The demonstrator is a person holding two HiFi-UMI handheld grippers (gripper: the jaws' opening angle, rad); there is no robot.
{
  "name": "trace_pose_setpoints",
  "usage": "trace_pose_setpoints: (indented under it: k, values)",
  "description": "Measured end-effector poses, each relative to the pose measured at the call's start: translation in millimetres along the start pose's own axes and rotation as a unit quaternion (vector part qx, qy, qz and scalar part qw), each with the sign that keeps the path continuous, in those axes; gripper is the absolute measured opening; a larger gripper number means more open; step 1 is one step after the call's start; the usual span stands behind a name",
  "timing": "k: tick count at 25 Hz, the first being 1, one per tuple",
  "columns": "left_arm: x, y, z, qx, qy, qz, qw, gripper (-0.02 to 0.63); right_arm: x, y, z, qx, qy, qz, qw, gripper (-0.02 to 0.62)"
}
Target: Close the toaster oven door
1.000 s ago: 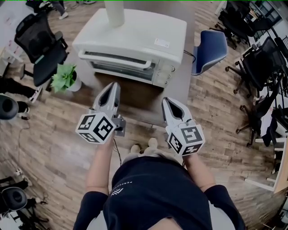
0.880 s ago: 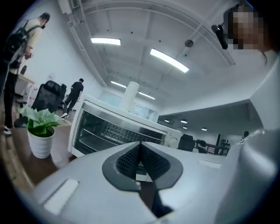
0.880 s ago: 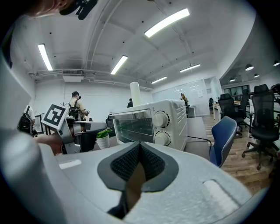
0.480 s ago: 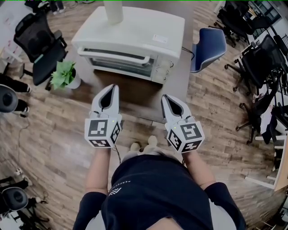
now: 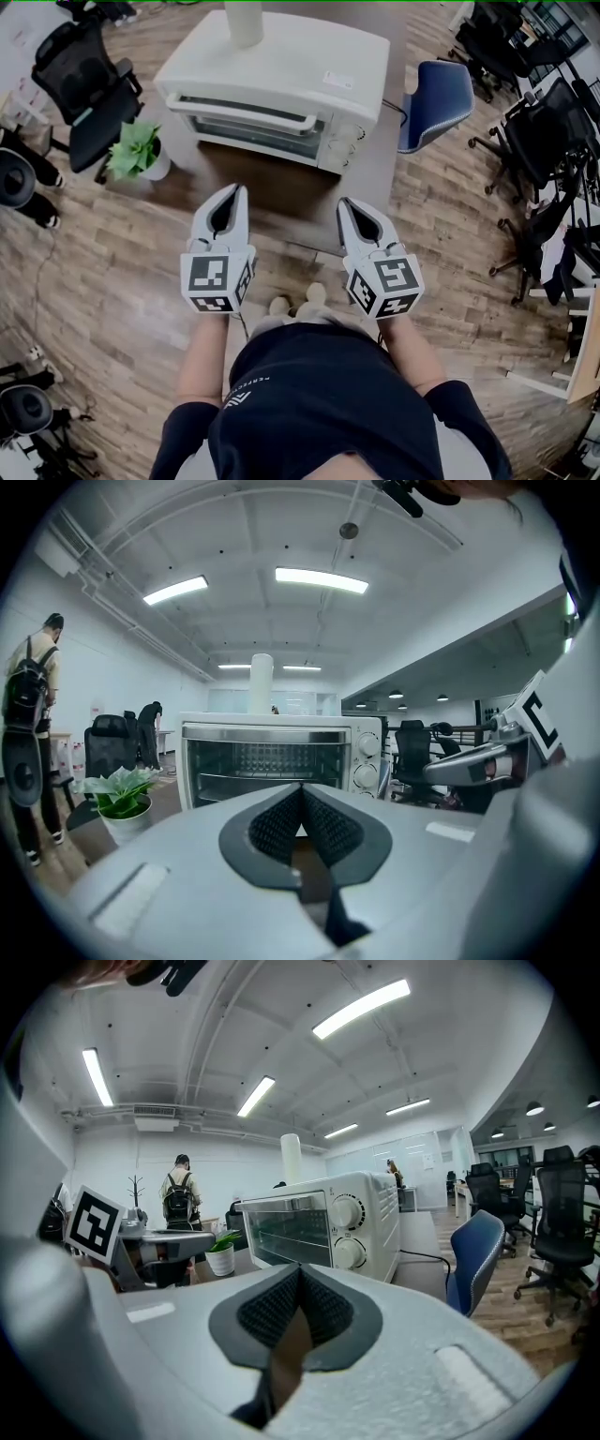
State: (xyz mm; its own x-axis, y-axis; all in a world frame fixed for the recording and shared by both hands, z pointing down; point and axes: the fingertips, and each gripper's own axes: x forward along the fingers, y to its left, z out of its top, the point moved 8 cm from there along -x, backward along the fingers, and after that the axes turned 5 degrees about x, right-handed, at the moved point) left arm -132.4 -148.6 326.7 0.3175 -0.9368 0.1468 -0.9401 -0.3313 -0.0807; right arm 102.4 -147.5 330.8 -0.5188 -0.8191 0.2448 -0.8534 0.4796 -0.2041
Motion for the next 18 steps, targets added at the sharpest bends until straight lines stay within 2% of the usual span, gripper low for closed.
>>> trace_pose_setpoints:
  k: [18]
  values:
    - [-12,-4,2,-0.022,0.003,-0.005,0.9997,0.0,1,4,9,-0.011,-0.006,0.022,1.0,0.002]
